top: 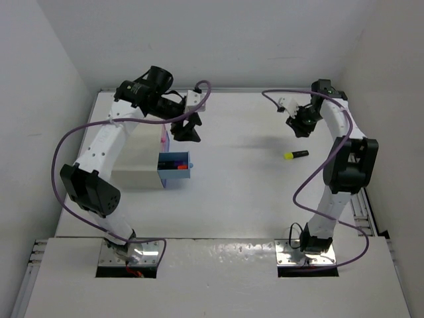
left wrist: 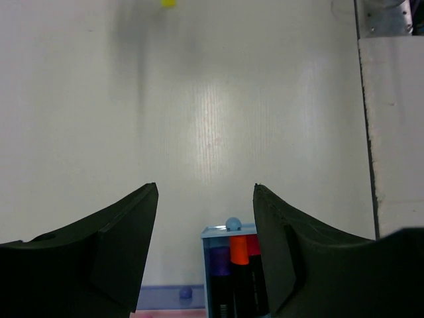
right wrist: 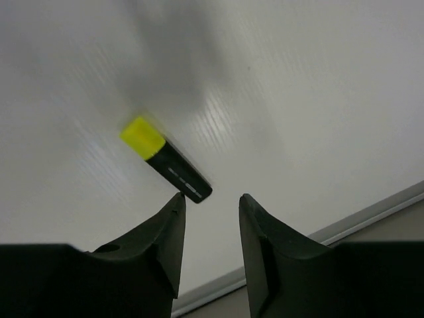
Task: Sort the stationery into containers
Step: Pick up the pen from the center of the board.
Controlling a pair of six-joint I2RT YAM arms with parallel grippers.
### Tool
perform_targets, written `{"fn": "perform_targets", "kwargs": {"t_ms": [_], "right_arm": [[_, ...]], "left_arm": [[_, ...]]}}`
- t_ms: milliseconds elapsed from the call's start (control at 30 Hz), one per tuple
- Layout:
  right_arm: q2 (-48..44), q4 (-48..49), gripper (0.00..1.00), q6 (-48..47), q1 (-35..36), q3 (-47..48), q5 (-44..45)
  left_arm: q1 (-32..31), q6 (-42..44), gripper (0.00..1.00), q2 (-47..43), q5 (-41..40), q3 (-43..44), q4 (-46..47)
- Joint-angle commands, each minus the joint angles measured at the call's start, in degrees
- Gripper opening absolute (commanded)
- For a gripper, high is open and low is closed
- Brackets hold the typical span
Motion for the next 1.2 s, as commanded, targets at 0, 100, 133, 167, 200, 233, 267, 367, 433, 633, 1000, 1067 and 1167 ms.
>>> {"fn": "perform_targets", "kwargs": {"t_ms": [0,100,133,167,200,233,267,367,433,633,1000,1067,1167], "right_arm": [[3.12,-8.23,0.38,-22.51,-1.36,2.31,2.14],[5.49,-9.62,0.40,-27.18,-2.42,2.31,3.46],[6.02,-10.32,0.42,-27.88,-2.68,2.48,3.64],[6.63,-10.77,0.43,-28.49,-2.77,2.66,3.90],[7.68,-11.47,0.47,-28.59,-2.86,2.49,3.81],[8.13,-11.47,0.51,-28.76,-3.03,2.31,3.81],[8.39,-10.95,0.54,-28.68,-3.12,1.79,3.73],[9.01,-7.44,0.59,-27.71,-3.30,-0.32,1.71],[9.97,-7.00,0.59,-27.80,-3.12,-0.68,0.83],[12.44,-6.20,0.54,-29.02,-2.07,-1.03,1.44],[15.43,-4.27,0.47,-31.83,-0.40,-3.84,3.55],[15.43,-3.22,0.38,-32.01,0.04,-5.33,4.51],[14.64,-3.12,0.18,-31.14,0.31,-6.57,3.47]], "left_arm": [[1.63,-3.49,0.66,-0.75,7.52,-0.53,1.86],[2.25,-5.07,0.65,-0.84,9.19,-2.81,3.18],[2.51,-5.42,0.66,-1.10,9.46,-3.52,3.62],[2.78,-6.04,0.65,-1.19,9.72,-3.96,4.15],[2.69,-6.65,0.66,-1.28,9.55,-4.57,4.76],[2.69,-7.79,0.65,-1.80,9.03,-6.32,7.12],[2.69,-10.32,0.65,-2.15,8.33,-7.38,8.79],[2.78,-11.57,0.65,-3.21,6.92,-10.20,11.62],[2.78,-12.02,0.65,-3.47,6.74,-10.64,12.15],[2.87,-13.07,0.65,-3.91,5.86,-11.61,12.94],[3.13,-20.27,0.64,-7.16,4.54,-15.83,21.90],[3.13,-20.28,0.64,-7.43,4.28,-16.00,22.17],[3.39,-20.72,0.64,-7.43,4.28,-16.09,22.17]]}}
